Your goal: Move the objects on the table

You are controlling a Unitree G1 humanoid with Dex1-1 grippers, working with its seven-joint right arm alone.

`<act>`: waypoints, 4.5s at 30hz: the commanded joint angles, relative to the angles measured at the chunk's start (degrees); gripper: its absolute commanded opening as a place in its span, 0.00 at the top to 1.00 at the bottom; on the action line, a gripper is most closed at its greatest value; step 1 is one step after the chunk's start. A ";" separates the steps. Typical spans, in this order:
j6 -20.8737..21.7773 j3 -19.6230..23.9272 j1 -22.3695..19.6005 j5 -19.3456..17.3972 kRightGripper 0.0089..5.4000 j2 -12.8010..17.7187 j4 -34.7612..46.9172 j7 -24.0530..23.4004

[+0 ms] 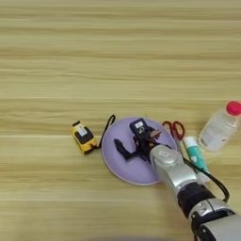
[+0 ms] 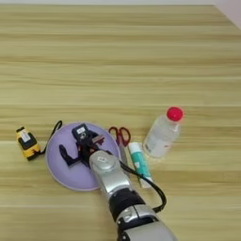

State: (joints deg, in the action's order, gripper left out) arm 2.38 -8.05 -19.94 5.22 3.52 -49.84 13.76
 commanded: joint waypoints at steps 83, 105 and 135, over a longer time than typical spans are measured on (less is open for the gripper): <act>0.54 -11.40 9.56 0.84 0.00 -5.44 33.77 5.94; 2.39 -12.97 5.74 3.43 0.00 -7.44 24.01 4.96; 5.52 -11.77 2.73 3.68 0.00 -7.80 16.00 5.12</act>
State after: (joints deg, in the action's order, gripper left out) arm 5.89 -20.32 -13.22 9.12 -3.03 -35.88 19.26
